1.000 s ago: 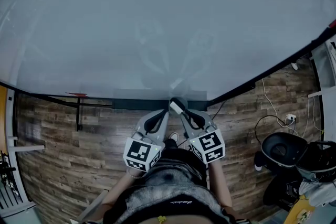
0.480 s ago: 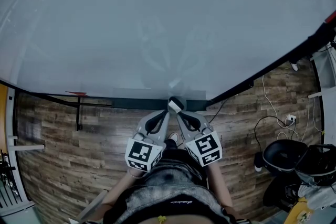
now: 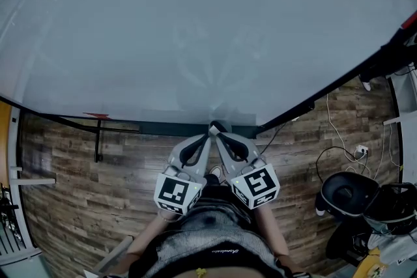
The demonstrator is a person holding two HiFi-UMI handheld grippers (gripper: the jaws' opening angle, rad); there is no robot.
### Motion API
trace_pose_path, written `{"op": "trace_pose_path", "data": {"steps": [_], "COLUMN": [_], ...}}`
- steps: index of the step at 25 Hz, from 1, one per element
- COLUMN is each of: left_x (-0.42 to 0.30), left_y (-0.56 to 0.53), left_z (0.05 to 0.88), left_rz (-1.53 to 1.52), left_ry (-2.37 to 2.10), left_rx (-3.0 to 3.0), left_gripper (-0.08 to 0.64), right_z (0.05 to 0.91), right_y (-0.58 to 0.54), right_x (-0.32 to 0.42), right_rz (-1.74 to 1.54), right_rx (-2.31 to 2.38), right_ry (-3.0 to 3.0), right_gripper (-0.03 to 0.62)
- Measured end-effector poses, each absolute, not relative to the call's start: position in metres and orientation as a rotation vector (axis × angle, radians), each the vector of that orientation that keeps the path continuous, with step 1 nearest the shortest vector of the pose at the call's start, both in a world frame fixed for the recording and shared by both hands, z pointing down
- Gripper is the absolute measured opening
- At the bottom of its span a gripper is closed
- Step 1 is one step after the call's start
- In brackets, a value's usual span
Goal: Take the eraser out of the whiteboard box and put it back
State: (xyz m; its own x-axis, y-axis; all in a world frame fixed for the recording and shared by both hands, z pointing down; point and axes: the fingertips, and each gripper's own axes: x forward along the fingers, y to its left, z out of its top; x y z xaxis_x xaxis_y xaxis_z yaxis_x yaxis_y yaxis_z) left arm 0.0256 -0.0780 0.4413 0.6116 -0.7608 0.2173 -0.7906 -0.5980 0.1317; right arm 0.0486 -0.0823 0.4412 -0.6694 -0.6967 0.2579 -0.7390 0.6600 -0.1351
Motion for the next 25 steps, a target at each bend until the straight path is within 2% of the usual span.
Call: {"op": "trace_pose_path", "data": {"steps": [14, 25], "left_x": [0.014, 0.01], "left_y": [-0.085, -0.088], "left_z": [0.37, 0.361], "left_rz": [0.072, 0.052], "left_ry": [-1.367, -1.36], "left_rx": [2.71, 2.712], "left_gripper": [0.0, 0.0], "right_z": [0.361, 0.356], "right_y": [-0.092, -0.095], "right_x": [0.033, 0.033], "right_rz": [0.154, 0.13], "right_rx": [1.229, 1.223], "right_ry": [-2.834, -2.826], "right_gripper": [0.003, 0.002]}}
